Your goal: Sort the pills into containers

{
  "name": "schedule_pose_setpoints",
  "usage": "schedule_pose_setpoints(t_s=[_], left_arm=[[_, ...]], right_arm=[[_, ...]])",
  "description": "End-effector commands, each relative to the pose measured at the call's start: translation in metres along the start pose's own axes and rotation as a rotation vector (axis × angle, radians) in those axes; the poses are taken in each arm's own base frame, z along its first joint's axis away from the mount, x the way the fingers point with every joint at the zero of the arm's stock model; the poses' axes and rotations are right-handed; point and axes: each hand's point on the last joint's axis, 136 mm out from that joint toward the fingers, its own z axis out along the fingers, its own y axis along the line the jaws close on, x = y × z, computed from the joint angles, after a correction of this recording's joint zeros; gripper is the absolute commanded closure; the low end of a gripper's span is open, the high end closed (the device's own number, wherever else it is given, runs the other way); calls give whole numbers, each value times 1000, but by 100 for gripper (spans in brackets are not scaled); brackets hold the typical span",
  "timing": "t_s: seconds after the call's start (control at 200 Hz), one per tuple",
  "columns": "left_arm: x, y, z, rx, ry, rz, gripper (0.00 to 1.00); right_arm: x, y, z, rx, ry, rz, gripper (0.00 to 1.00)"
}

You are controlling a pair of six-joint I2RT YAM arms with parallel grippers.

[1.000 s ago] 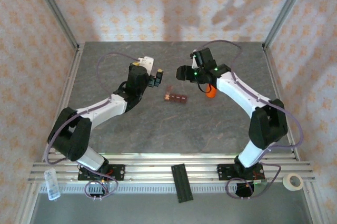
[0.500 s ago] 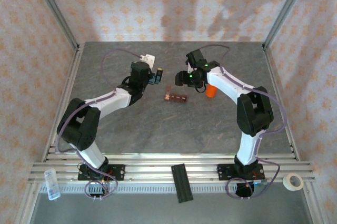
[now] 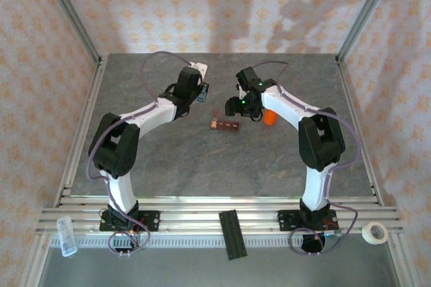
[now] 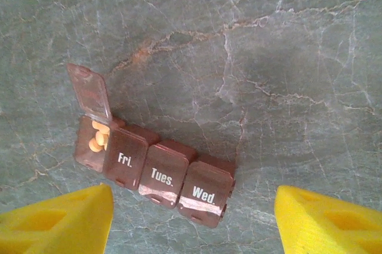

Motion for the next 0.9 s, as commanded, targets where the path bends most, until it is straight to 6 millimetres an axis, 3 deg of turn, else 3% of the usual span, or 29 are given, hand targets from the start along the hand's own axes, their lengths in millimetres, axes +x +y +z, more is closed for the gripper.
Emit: schedule_pose_setpoints(t_s=[0.0,0.255,0.28,0.896], left_arm=[[5,-5,4,34,80,8,100],[0,-17,5,100,84,-23,100],[13,-19,13,106,114,-25,100],[24,-35,25,223,160,-103,100]], right_arm=[[7,1,5,24,31,-35,29],[12,-5,20,59,53,-39,29],[13,-6,21,65,56,-39,29],[33,-23,45,107,111,-14,31]])
